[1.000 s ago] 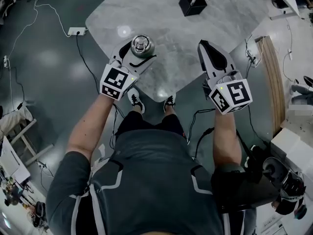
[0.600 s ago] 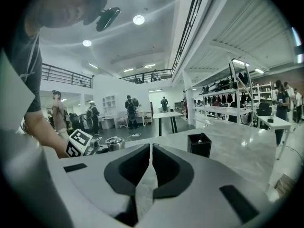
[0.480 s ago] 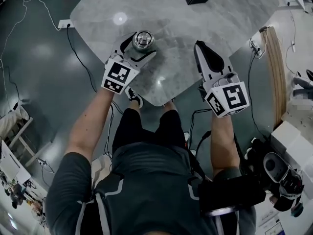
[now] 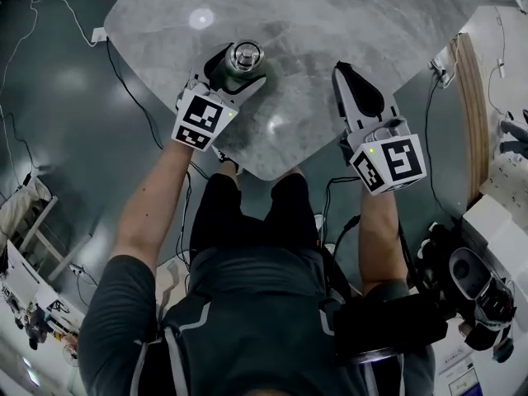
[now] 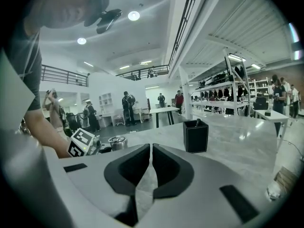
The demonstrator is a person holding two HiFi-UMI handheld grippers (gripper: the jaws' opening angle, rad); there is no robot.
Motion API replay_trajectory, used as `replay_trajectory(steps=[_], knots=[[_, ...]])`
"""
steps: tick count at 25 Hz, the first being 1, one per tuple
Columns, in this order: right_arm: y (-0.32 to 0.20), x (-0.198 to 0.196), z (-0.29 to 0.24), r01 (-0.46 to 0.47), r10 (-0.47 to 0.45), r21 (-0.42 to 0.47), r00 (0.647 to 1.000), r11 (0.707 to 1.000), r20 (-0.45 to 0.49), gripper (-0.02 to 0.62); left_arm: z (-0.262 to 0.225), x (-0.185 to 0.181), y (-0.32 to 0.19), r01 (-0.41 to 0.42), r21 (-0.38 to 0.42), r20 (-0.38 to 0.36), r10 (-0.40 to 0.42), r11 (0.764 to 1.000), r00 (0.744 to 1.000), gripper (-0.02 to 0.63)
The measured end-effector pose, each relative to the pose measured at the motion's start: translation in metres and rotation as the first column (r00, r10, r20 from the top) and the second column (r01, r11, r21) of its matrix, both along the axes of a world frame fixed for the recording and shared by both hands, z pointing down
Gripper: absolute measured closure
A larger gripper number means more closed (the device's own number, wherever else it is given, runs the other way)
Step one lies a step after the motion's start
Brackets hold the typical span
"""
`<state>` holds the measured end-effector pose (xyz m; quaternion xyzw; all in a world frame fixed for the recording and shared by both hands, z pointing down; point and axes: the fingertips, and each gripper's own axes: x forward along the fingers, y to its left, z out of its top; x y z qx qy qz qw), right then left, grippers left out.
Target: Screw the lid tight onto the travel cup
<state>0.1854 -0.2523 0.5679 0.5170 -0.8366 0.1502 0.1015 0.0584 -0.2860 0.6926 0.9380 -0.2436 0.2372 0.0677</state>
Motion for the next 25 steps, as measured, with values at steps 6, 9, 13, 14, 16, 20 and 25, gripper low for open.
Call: replay_trajectory(steps=[6,9,13,14,16,20,25], knots=[[-0.001,0.001,0.001,-0.009,0.009,-0.001,1.0,1.0,0.006,0.555,0.001,-0.003,0.002,-0.026,-0.008,-0.017,0.026,1.0,1.0,0.233],[-0.003,0.0,-0.001,-0.013,0.013,0.006,1.0,1.0,0.003,0.555,0.001,-0.008,0.001,-0.024,-0.007,-0.019,0.024,1.0,1.0,0.233],[0.002,-0.001,-0.006,-0.017,0.017,0.006,1.0,1.0,-0.009,0.555,0.005,-0.009,0.005,-0.038,-0.015,0.006,0.038,0.999,0.999,0.232],[0.003,-0.001,-0.01,-0.016,0.016,0.009,1.0,1.0,-0.011,0.555,0.006,-0.01,0.006,-0.045,-0.014,0.02,0.045,0.999,0.999,0.23],[0.003,-0.002,-0.019,-0.016,0.016,0.021,1.0,1.0,-0.02,0.555,0.005,-0.014,0.007,-0.053,-0.011,0.043,0.054,0.999,0.998,0.227],[0.007,0.002,-0.042,-0.027,0.028,0.04,0.999,0.999,-0.03,0.555,-0.012,-0.026,0.017,-0.044,-0.017,0.03,0.044,0.999,0.999,0.225],[0.019,0.001,-0.087,-0.031,0.033,0.074,0.999,0.997,-0.024,0.555,-0.069,-0.044,0.031,0.006,-0.006,-0.049,-0.007,1.0,0.999,0.226]])
